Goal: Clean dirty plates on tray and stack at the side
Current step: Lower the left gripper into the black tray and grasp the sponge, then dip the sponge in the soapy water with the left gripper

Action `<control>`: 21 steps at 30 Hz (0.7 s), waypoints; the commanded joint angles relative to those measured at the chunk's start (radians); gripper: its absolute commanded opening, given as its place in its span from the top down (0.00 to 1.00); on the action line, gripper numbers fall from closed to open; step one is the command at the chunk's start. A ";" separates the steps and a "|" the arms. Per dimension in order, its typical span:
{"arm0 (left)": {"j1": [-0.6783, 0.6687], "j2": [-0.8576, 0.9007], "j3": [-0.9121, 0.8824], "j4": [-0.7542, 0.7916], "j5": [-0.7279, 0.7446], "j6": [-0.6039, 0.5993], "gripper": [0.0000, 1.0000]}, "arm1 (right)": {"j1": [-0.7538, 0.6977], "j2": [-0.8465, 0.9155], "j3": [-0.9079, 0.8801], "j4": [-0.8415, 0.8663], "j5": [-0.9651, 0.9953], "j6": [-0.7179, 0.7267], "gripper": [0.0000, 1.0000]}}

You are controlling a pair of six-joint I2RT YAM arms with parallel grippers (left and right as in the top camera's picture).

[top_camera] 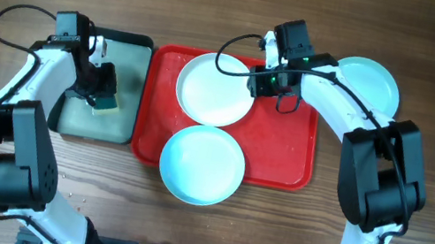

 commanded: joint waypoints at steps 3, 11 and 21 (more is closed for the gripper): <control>0.005 -0.024 -0.007 0.008 0.023 -0.002 0.92 | 0.000 -0.032 0.008 0.002 -0.016 0.000 0.47; 0.001 -0.121 0.021 0.016 0.034 0.002 0.96 | 0.000 -0.032 0.008 0.011 -0.016 0.000 0.36; -0.087 -0.335 0.021 0.035 0.018 0.073 0.96 | 0.000 -0.028 0.002 0.023 -0.016 0.037 0.57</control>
